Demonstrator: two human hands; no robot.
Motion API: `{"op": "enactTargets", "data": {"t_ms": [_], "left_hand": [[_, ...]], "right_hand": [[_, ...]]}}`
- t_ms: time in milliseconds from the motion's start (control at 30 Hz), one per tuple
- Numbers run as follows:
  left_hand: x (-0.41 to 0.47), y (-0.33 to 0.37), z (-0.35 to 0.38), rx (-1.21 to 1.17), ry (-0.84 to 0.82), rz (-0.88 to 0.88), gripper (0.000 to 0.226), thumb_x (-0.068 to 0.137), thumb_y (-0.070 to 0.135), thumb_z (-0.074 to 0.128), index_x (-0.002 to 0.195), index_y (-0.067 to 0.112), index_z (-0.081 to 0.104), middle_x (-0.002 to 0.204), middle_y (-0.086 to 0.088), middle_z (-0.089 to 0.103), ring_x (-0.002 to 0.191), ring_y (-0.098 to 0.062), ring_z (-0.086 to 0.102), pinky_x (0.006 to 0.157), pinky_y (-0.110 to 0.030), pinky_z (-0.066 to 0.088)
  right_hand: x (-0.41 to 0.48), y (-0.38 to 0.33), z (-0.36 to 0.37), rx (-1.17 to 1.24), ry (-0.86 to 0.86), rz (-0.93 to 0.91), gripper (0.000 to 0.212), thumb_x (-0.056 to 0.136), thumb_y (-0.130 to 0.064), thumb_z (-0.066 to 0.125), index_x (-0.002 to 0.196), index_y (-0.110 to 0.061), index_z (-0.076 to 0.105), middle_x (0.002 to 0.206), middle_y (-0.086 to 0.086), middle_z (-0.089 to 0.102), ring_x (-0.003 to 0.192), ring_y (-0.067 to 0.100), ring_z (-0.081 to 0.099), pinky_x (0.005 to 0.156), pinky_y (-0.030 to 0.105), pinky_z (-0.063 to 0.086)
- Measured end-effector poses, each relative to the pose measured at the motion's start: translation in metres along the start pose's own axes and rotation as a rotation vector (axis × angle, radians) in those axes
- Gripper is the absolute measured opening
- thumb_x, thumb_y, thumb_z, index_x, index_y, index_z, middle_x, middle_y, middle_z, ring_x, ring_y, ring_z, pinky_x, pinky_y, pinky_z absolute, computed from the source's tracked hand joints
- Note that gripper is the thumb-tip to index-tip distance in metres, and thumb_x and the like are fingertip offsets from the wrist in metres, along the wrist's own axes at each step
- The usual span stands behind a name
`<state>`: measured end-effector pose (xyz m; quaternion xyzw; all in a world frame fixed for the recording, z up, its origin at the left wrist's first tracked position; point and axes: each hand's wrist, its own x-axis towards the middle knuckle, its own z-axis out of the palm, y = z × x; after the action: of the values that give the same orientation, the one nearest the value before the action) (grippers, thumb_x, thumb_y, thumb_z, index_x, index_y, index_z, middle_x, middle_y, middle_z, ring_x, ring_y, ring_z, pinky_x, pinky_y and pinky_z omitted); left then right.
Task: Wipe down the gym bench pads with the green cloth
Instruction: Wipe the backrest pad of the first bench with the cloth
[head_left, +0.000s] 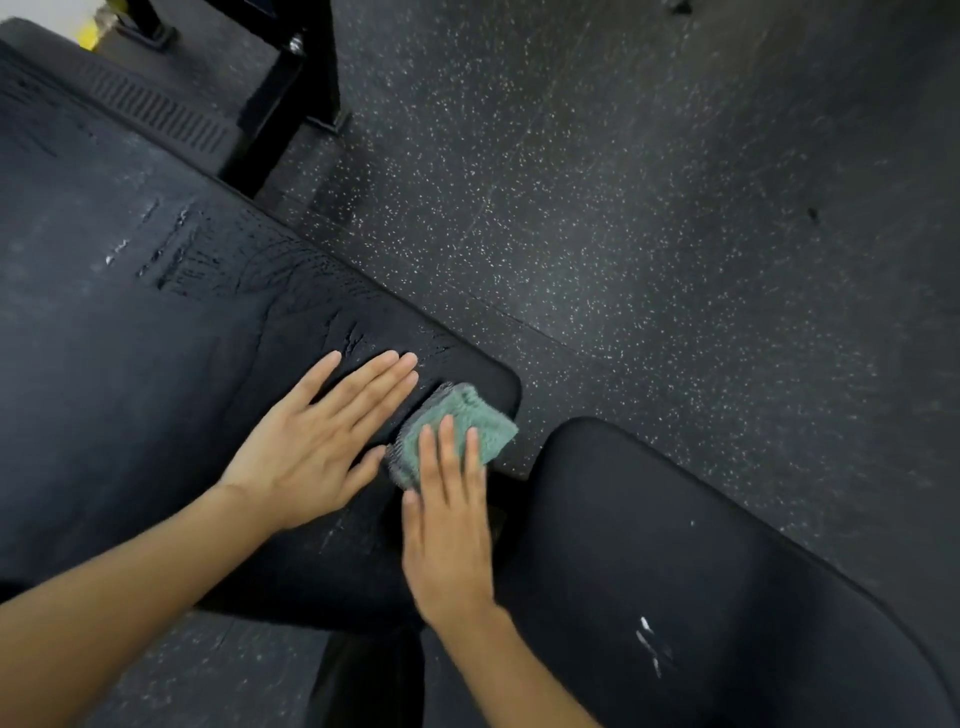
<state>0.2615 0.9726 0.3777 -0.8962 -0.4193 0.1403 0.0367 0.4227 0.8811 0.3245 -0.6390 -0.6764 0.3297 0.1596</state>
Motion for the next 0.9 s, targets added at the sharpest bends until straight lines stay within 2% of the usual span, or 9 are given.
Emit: {"op": "enactTargets", "data": {"t_ms": [167, 300, 400, 467, 567, 667, 733, 833, 900], "left_hand": [[0.001, 0.002, 0.002, -0.005, 0.026, -0.052, 0.069, 0.097, 0.042, 0.025, 0.157, 0.009, 0.019, 0.167, -0.007, 0.012, 0.153, -0.020, 0.015, 0.123, -0.048, 0.009], [0.002, 0.003, 0.005, -0.001, 0.028, -0.086, 0.067, 0.098, 0.041, 0.024, 0.158, 0.010, 0.019, 0.166, -0.005, 0.013, 0.153, -0.019, 0.016, 0.123, -0.049, 0.012], [0.003, 0.004, 0.006, 0.004, 0.042, -0.106, 0.066, 0.099, 0.039, 0.023, 0.158, 0.011, 0.018, 0.166, -0.004, 0.013, 0.153, -0.018, 0.015, 0.124, -0.049, 0.011], [0.003, 0.004, 0.007, -0.001, 0.058, -0.118, 0.065, 0.099, 0.038, 0.022, 0.158, 0.011, 0.018, 0.166, -0.004, 0.013, 0.153, -0.018, 0.015, 0.124, -0.048, 0.012], [0.004, 0.005, 0.009, -0.025, 0.077, -0.137, 0.064, 0.099, 0.037, 0.022, 0.158, 0.012, 0.018, 0.166, -0.002, 0.014, 0.152, -0.017, 0.017, 0.123, -0.049, 0.014], [0.004, 0.009, 0.010, -0.033, 0.097, -0.176, 0.063, 0.099, 0.034, 0.023, 0.158, 0.013, 0.018, 0.166, -0.002, 0.015, 0.152, -0.017, 0.019, 0.123, -0.048, 0.013], [0.005, 0.010, 0.009, -0.041, 0.100, -0.208, 0.062, 0.099, 0.033, 0.022, 0.158, 0.013, 0.018, 0.166, -0.002, 0.015, 0.152, -0.017, 0.019, 0.122, -0.047, 0.013], [0.006, 0.013, 0.008, -0.058, 0.087, -0.267, 0.061, 0.100, 0.032, 0.023, 0.158, 0.013, 0.021, 0.166, -0.002, 0.016, 0.152, -0.018, 0.018, 0.122, -0.046, 0.012], [0.009, 0.020, 0.003, -0.093, 0.082, -0.326, 0.060, 0.100, 0.032, 0.023, 0.157, 0.012, 0.024, 0.165, -0.003, 0.021, 0.151, -0.018, 0.020, 0.121, -0.046, 0.012]], "right_hand": [[-0.001, 0.022, -0.011, -0.088, -0.103, -0.189, 0.058, 0.103, -0.031, 0.026, 0.156, -0.026, 0.006, 0.165, -0.006, 0.003, 0.152, 0.020, -0.002, 0.122, 0.042, 0.015], [0.035, 0.037, -0.033, -0.123, -0.165, -0.256, 0.058, 0.101, -0.031, 0.022, 0.156, -0.028, 0.003, 0.163, -0.012, -0.007, 0.150, 0.015, -0.011, 0.121, 0.039, 0.007], [0.053, 0.038, -0.048, -0.127, -0.173, -0.322, 0.058, 0.100, -0.030, 0.023, 0.156, -0.026, 0.010, 0.164, -0.009, 0.002, 0.151, 0.016, -0.006, 0.121, 0.042, 0.011], [0.056, 0.041, -0.061, -0.087, -0.136, -0.366, 0.053, 0.101, -0.028, 0.028, 0.154, -0.025, 0.021, 0.163, -0.008, 0.016, 0.151, 0.015, 0.007, 0.120, 0.038, 0.018], [0.063, 0.050, -0.079, 0.066, 0.068, -0.125, 0.044, 0.101, -0.023, 0.044, 0.145, -0.023, 0.040, 0.150, -0.007, 0.038, 0.138, 0.010, 0.033, 0.112, 0.031, 0.032], [0.081, 0.057, -0.088, 0.186, -0.012, 0.185, 0.050, 0.099, -0.027, 0.053, 0.146, -0.017, 0.037, 0.145, -0.001, 0.038, 0.132, 0.014, 0.041, 0.109, 0.033, 0.038], [0.090, 0.056, -0.091, 0.179, -0.111, 0.220, 0.044, 0.098, -0.026, 0.056, 0.139, -0.016, 0.044, 0.137, -0.002, 0.043, 0.124, 0.014, 0.047, 0.106, 0.030, 0.040], [0.094, 0.050, -0.097, 0.133, -0.089, 0.180, 0.013, 0.096, -0.019, 0.061, 0.108, -0.017, 0.056, 0.110, -0.006, 0.047, 0.097, 0.013, 0.052, 0.089, 0.031, 0.045], [0.095, 0.045, -0.108, 0.120, -0.124, 0.123, 0.006, 0.096, -0.017, 0.060, 0.097, -0.018, 0.054, 0.103, -0.007, 0.047, 0.087, 0.010, 0.050, 0.077, 0.019, 0.041]]}}
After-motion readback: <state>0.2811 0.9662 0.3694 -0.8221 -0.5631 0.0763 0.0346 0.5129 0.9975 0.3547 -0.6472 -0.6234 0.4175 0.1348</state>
